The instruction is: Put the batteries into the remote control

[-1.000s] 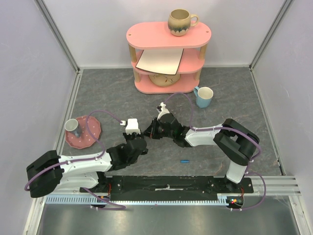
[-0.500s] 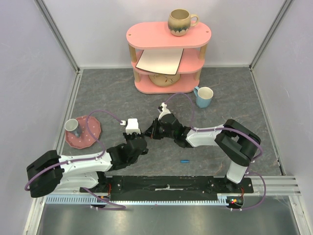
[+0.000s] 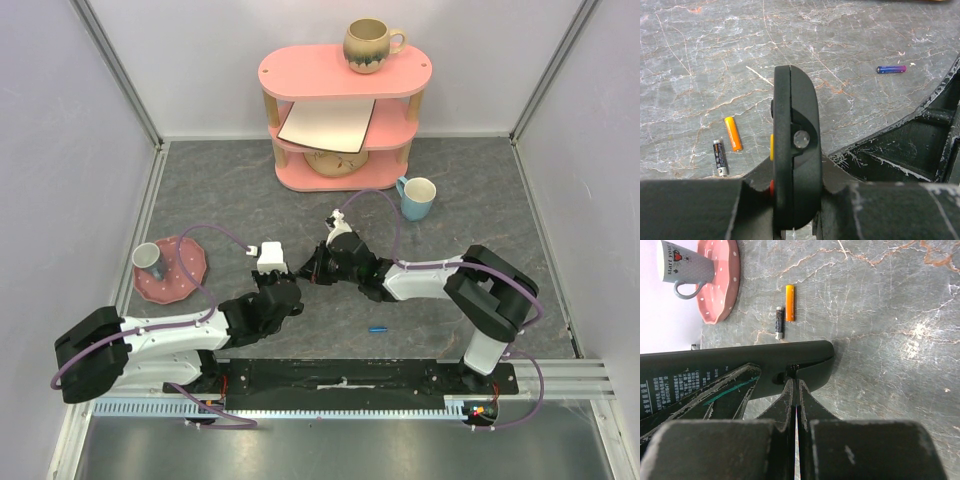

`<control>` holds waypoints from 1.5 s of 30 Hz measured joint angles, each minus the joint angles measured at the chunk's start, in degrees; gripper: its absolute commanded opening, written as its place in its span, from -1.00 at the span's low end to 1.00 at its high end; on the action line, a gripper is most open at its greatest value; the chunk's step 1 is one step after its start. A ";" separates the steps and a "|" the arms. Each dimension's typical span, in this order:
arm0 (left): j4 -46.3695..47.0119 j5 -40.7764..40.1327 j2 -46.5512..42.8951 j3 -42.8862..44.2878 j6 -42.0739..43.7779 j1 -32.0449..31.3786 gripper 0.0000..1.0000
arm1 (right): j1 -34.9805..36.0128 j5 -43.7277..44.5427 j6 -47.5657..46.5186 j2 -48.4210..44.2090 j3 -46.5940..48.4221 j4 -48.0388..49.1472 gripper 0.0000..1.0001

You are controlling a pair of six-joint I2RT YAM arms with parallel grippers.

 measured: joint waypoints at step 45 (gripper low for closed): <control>3.87 1.49 -5.40 -4.70 0.04 0.02 -0.96 | -0.04 3.26 -5.46 -3.48 3.76 -16.65 -1.00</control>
